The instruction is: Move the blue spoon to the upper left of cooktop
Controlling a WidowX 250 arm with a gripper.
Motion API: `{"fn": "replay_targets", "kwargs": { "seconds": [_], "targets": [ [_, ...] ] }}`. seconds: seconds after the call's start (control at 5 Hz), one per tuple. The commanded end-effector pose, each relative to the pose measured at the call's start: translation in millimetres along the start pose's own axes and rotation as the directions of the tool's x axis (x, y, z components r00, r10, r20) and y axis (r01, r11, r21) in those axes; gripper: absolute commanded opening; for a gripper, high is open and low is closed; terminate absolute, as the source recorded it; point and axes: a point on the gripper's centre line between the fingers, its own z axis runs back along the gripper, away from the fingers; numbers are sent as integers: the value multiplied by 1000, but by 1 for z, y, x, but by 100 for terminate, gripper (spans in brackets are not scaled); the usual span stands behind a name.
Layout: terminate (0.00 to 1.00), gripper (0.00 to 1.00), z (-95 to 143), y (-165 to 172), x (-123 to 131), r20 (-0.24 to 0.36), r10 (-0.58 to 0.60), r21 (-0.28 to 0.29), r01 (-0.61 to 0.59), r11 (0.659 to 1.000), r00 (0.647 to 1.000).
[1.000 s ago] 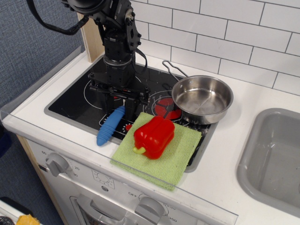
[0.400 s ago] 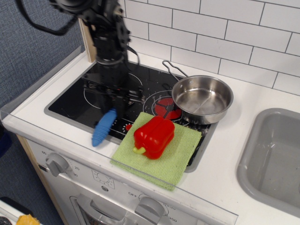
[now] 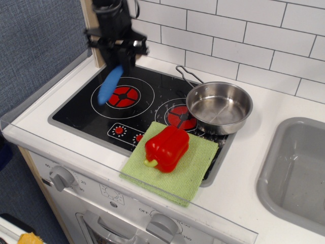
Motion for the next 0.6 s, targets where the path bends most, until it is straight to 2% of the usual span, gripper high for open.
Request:
{"fn": "replay_targets", "kwargs": {
  "seconds": [0.0, 0.4],
  "targets": [
    [0, 0, 5, 22, 60, 35, -43, 58, 40, 997, 998],
    [0, 0, -17, 33, 67, -30, -86, 106, 89, 990, 996]
  ]
}}
